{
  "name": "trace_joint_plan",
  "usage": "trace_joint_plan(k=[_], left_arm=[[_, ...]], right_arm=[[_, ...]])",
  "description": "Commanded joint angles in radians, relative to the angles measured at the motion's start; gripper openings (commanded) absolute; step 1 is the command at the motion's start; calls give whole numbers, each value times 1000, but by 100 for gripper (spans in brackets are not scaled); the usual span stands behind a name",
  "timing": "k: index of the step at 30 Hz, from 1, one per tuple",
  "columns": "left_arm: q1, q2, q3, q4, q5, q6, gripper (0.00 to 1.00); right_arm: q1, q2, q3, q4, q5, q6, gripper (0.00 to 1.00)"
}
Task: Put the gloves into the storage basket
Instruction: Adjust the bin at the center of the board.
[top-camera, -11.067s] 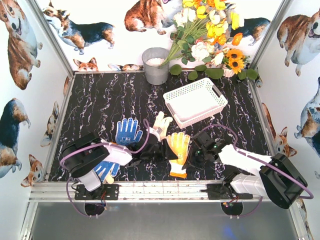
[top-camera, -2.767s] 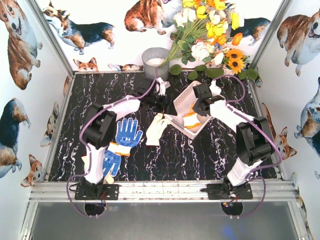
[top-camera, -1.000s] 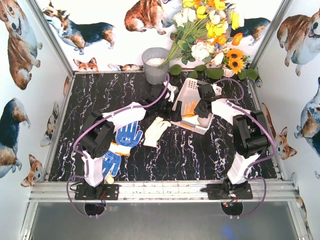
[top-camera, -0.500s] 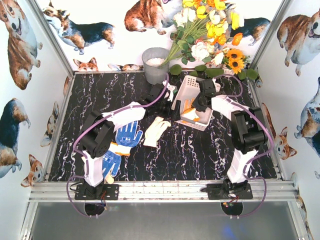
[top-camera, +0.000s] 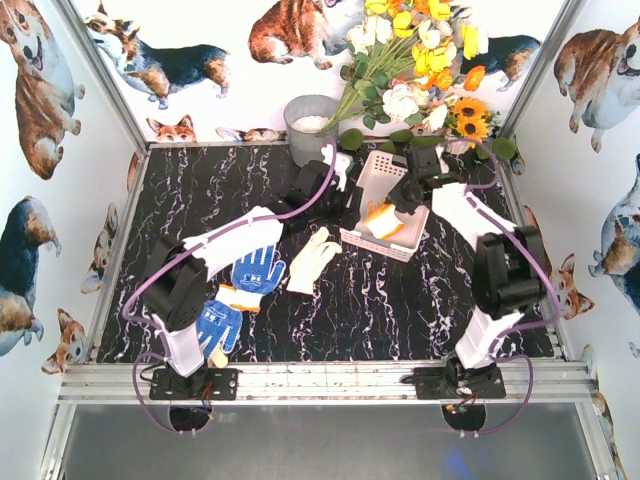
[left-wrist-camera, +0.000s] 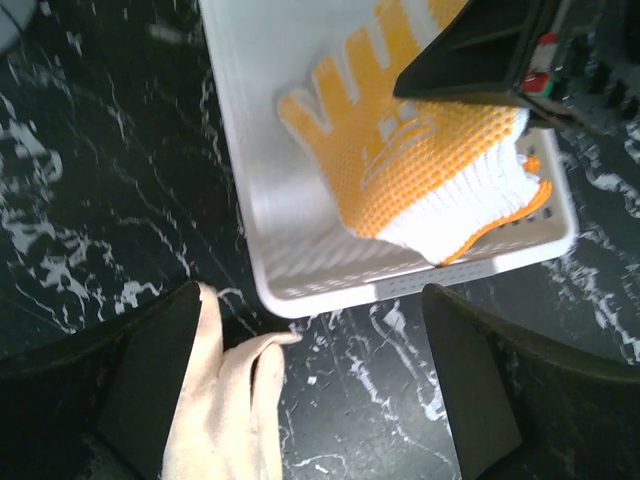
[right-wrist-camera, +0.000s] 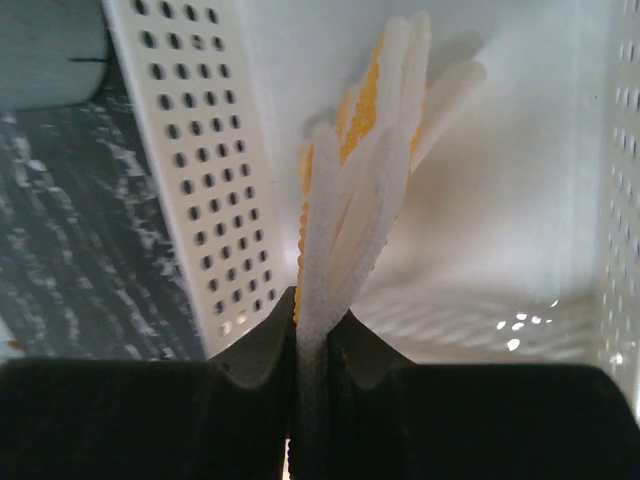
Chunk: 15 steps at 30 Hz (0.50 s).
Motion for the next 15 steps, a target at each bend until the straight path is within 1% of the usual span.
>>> trace_joint_plan(k=[1, 4, 7, 10, 12, 15], left_arm=[[-67, -79, -36, 127, -123, 75, 88], [-110, -122, -57, 176, -166, 103, 90], [-154, -180, -94, 241, -211, 152, 91], [-209, -241, -132, 300, -260, 235, 93], [-258, -261, -139, 311, -292, 287, 94], [-298, -272, -143, 306, -314, 326, 94]], right_arm=[[-2, -146, 66, -45, 17, 99, 0], [-2, -198, 94, -129, 27, 164, 0], [-2, -225, 155, -281, 67, 243, 0], [-2, -246, 205, -415, 79, 314, 0], [-2, -263, 216, -468, 69, 355, 0], [1, -291, 216, -525, 42, 410, 0]])
